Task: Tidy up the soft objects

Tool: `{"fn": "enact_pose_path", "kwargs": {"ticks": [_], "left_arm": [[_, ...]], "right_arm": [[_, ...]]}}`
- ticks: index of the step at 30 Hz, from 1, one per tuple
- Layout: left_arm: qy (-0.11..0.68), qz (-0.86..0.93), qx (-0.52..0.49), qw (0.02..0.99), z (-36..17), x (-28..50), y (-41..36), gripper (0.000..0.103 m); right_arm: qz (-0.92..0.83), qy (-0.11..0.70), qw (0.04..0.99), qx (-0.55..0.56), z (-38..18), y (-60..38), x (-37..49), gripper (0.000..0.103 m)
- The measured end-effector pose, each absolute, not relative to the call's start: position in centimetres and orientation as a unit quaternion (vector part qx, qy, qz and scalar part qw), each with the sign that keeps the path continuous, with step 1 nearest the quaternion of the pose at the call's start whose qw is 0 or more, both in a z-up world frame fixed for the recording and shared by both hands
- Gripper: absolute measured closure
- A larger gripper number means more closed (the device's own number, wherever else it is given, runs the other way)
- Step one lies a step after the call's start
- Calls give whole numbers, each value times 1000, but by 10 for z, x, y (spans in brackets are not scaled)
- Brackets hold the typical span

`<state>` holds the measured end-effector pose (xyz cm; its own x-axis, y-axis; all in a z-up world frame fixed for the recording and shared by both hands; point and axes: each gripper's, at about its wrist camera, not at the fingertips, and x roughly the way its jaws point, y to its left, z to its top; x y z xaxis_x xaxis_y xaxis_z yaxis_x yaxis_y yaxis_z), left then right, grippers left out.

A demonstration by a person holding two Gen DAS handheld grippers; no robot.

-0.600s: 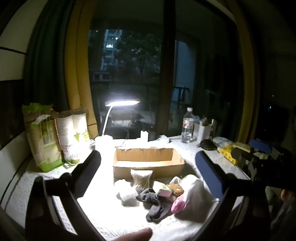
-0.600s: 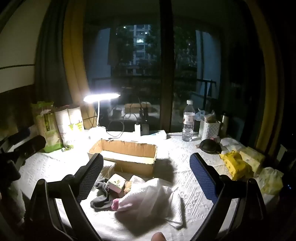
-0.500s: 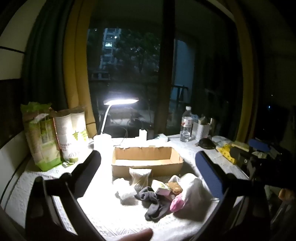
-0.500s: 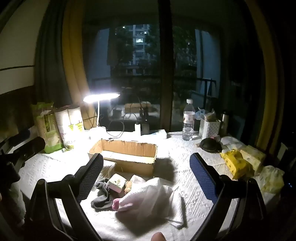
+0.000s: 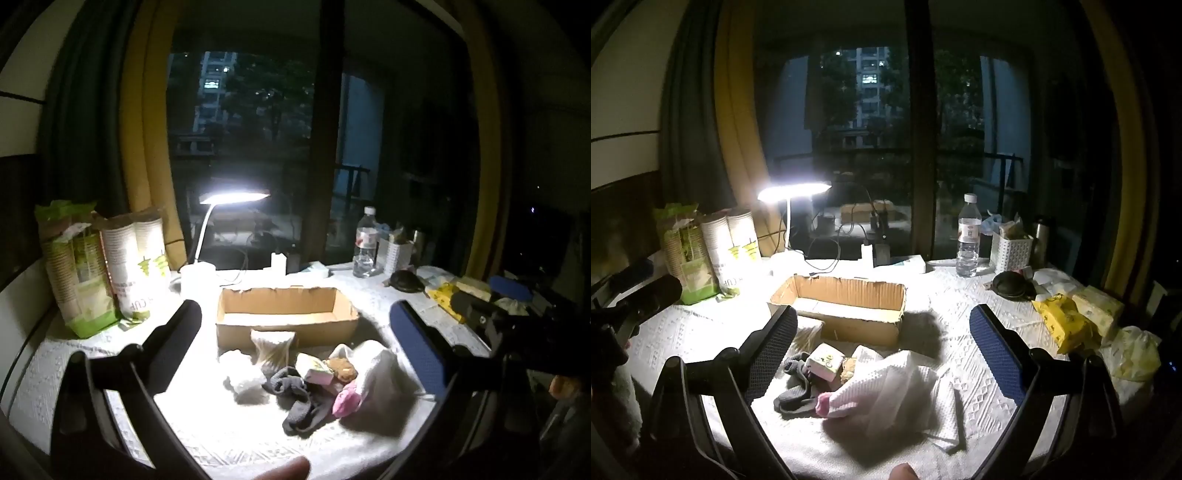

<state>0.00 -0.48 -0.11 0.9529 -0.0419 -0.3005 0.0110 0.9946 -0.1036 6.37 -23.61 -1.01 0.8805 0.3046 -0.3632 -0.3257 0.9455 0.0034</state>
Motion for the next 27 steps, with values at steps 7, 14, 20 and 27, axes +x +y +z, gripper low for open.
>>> {"fn": "enact_pose_path", "kwargs": {"ticks": [7,14,20,27], "left_arm": [[147,-10,-53,988,2,-3,-4,1],[146,-9,-52,988,3,-3,-3,1],[145,-10,-52,988,5,-3,-3,1],[145,-8,-51,988,3,-4,-5,1]], "right_arm": [[165,182,969,-29,-9,-236,63,7],[164,183,969,-29,-9,-236,63,7],[163,183,969,-29,-10,-236,63,7],[164,184,969,-29,-10,-237,63,7]]}}
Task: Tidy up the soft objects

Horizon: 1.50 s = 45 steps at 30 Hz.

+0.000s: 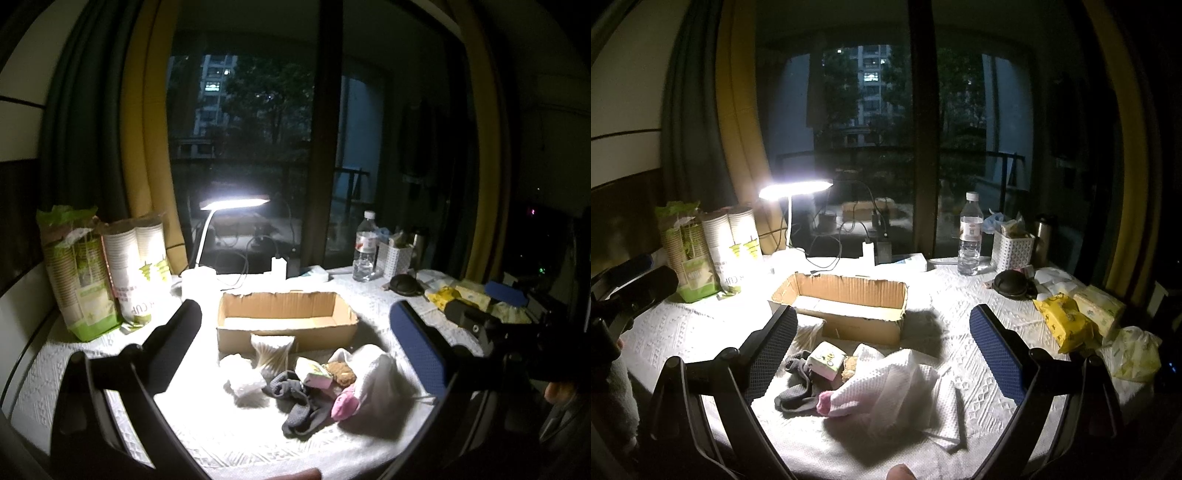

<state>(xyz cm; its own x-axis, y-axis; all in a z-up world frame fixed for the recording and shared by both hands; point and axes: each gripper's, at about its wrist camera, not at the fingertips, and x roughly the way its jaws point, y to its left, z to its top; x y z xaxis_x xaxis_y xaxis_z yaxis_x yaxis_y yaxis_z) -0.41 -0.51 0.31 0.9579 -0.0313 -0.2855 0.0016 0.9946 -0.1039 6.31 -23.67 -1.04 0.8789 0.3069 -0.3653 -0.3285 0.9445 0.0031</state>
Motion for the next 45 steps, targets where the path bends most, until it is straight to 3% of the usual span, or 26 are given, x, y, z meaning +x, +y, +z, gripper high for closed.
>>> {"fn": "enact_pose_path", "kwargs": {"ticks": [45], "left_arm": [[149,-8,-53,987,4,-3,-3,1]], "right_arm": [[164,188,968,-30,-12,-238,66,7]]}}
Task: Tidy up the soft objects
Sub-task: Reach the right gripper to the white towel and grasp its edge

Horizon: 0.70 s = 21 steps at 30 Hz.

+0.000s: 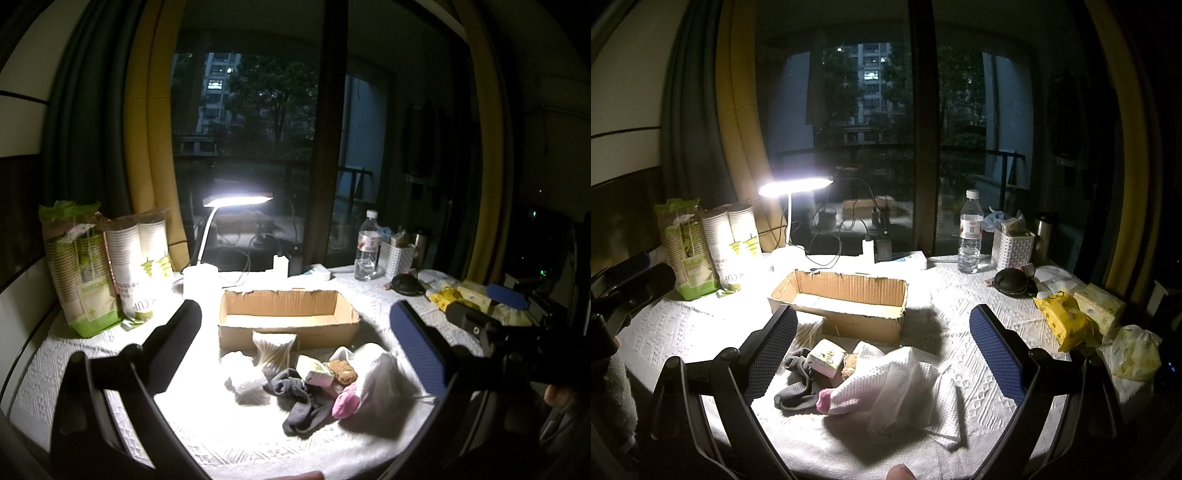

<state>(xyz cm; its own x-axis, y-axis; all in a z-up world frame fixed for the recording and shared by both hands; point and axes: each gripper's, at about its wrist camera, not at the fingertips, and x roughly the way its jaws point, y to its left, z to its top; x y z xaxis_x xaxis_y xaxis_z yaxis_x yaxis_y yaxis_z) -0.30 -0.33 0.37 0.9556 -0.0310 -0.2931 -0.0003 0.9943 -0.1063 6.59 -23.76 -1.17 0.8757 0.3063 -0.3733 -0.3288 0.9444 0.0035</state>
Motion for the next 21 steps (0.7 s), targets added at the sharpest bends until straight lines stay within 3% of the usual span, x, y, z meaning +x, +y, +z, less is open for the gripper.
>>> {"fn": "enact_pose_path", "kwargs": {"ticks": [21], "left_arm": [[245,-23,-36,969,-52,53,-30,1]], "right_arm": [[123,271,954,-28,-83,-259,104,7]]}}
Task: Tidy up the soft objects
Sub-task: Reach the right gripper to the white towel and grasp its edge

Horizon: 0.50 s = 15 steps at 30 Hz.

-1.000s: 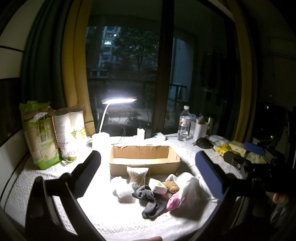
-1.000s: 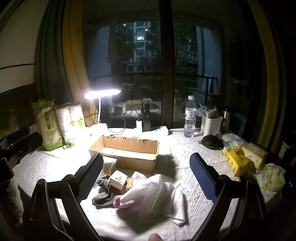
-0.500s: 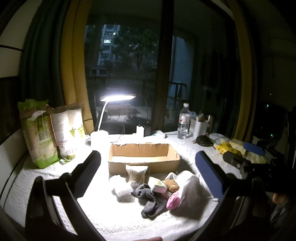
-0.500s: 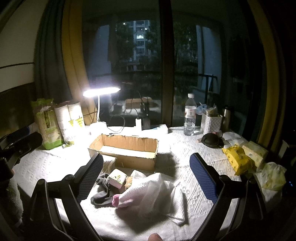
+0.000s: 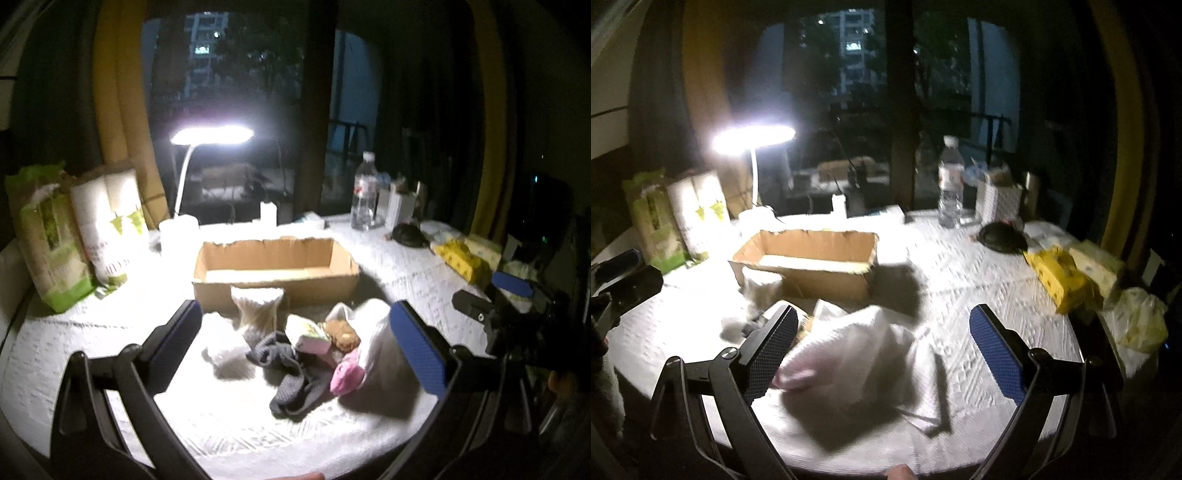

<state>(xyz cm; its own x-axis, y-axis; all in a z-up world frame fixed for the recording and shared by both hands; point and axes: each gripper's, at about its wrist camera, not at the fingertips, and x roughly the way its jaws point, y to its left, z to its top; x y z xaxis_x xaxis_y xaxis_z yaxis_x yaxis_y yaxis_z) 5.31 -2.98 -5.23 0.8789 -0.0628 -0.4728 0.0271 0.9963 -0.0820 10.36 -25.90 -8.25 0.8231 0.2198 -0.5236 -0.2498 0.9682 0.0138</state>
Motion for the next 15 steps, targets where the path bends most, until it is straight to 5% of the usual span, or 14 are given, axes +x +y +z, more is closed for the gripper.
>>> {"fn": "enact_pose_path", "kwargs": {"ticks": [9,15], "left_arm": [[310,-40,-13,950,-95,86,-55,1],[344,-39,-5,938,-116,101,-64,1]], "right_arm": [[101,332,938,-8,-130,-288,132,8],[111,378,919,-14,-166,-293,151,27]]}}
